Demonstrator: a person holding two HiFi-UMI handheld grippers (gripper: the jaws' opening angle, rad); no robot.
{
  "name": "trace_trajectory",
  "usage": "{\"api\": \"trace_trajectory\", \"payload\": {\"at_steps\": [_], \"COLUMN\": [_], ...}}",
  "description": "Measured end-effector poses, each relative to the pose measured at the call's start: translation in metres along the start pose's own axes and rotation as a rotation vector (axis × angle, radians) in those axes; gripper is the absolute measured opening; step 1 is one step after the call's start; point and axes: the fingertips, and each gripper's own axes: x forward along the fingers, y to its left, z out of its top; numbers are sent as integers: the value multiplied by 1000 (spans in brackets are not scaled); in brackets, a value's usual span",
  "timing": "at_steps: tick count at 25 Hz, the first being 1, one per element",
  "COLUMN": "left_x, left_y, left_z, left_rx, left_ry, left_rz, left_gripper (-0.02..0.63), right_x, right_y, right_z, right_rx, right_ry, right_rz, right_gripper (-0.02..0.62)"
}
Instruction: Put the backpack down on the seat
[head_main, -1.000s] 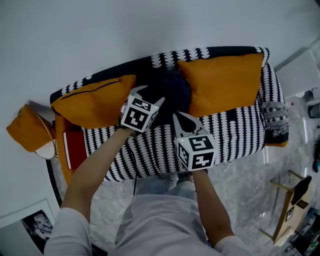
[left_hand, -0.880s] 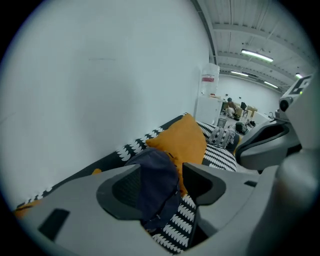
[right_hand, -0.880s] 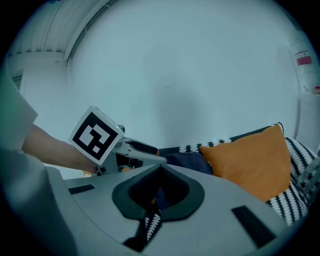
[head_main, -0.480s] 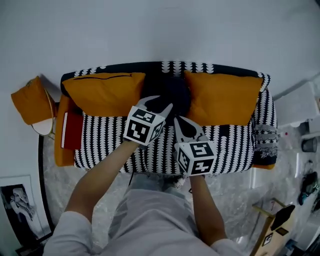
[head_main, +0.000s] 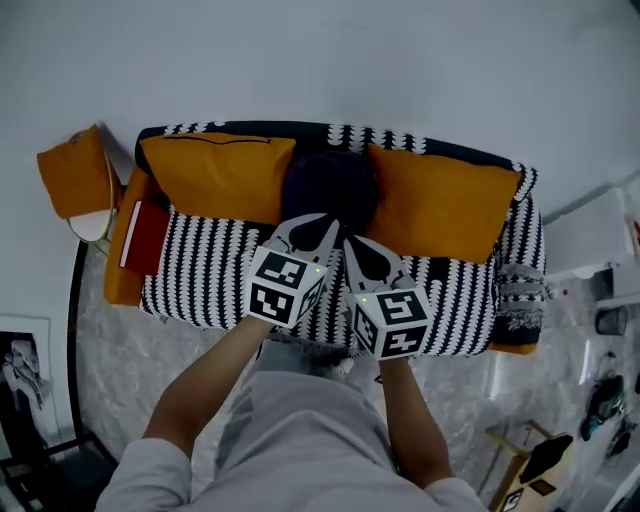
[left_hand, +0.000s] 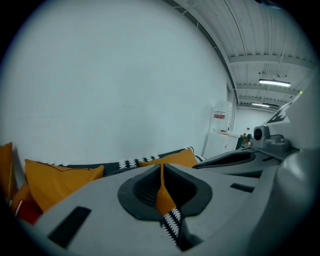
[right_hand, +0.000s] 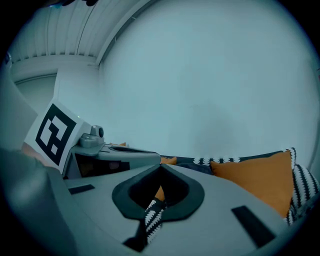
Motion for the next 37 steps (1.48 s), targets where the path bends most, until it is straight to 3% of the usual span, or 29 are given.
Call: {"api": "trace_trajectory", "payload": {"at_steps": [10,19,37], "left_x": [-33,-42,-38], "left_y": [-45,-53,-51], "left_z": [-11,-8,-31], "left_rx": [-83,-123,-196], "left_ry": [-70,-125,-74], "left_rz": [36,59,68], "left_gripper": [5,4,3], "right_x": [-37,-46,-43], "right_y": [10,14,13], "right_z": [6,4,-5], "right_rx": [-71,-110,-84], "right_ry": [-34,-31,-24], "right_rz": [54,58,56], "right_gripper": [0,0,2]}}
